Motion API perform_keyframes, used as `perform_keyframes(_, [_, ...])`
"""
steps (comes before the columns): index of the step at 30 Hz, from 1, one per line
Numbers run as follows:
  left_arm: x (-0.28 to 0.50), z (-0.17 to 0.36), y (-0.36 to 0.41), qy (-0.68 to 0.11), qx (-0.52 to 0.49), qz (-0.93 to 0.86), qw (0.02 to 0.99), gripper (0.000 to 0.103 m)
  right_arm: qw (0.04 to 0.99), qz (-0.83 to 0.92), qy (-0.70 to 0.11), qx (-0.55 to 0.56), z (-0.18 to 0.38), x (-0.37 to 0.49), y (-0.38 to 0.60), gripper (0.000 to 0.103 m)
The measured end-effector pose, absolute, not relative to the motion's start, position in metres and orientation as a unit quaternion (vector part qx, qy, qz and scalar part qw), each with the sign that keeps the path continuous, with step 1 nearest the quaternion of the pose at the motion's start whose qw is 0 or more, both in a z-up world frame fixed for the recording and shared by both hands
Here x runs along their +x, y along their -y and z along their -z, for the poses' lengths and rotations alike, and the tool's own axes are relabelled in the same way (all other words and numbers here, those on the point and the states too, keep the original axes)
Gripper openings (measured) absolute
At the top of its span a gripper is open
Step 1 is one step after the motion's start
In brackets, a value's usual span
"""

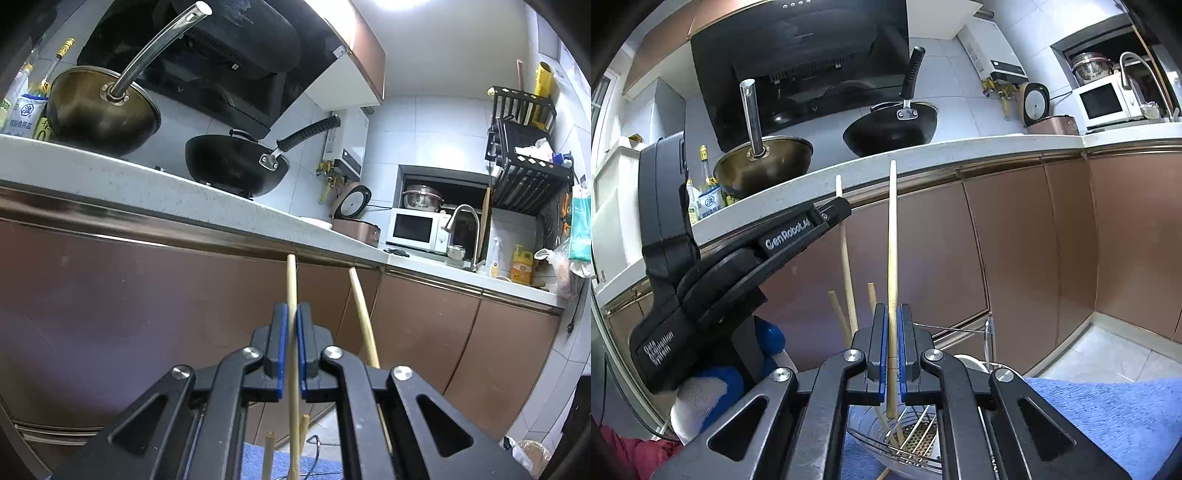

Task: Organize utensils
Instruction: 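Lift both chopsticks and lower them into the clear holder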

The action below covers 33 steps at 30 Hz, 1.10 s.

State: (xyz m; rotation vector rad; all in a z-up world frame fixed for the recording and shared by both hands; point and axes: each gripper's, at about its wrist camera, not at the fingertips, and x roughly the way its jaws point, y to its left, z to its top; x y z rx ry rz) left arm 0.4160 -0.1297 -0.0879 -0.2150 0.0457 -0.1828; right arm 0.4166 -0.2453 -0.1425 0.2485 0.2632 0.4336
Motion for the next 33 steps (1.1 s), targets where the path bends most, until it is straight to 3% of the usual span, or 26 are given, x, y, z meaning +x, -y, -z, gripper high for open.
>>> perform_keyframes(6, [0.416,0.099,0.128,-0.049,-0.103,0.112,0.987,0.01,0.962,-0.211,-0.13,0.115,0.145,0.417,0.244,0.005])
perform_keyframes(8, [0.414,0.098,0.124,-0.059,-0.106,0.122,0.985,0.024,0.963,-0.21,-0.129,0.112,0.145,0.417,0.243,0.005])
perform_keyframes(10, [0.412,0.093,0.119,-0.062,-0.105,0.125,0.985,0.027,0.963,-0.21,-0.129,0.11,0.144,0.418,0.242,0.005])
perform_keyframes(33, [0.381,0.09,0.037,-0.089,-0.137,0.079,0.983,0.029,0.983,-0.163,-0.086,-0.001,0.166,0.428,0.199,0.005])
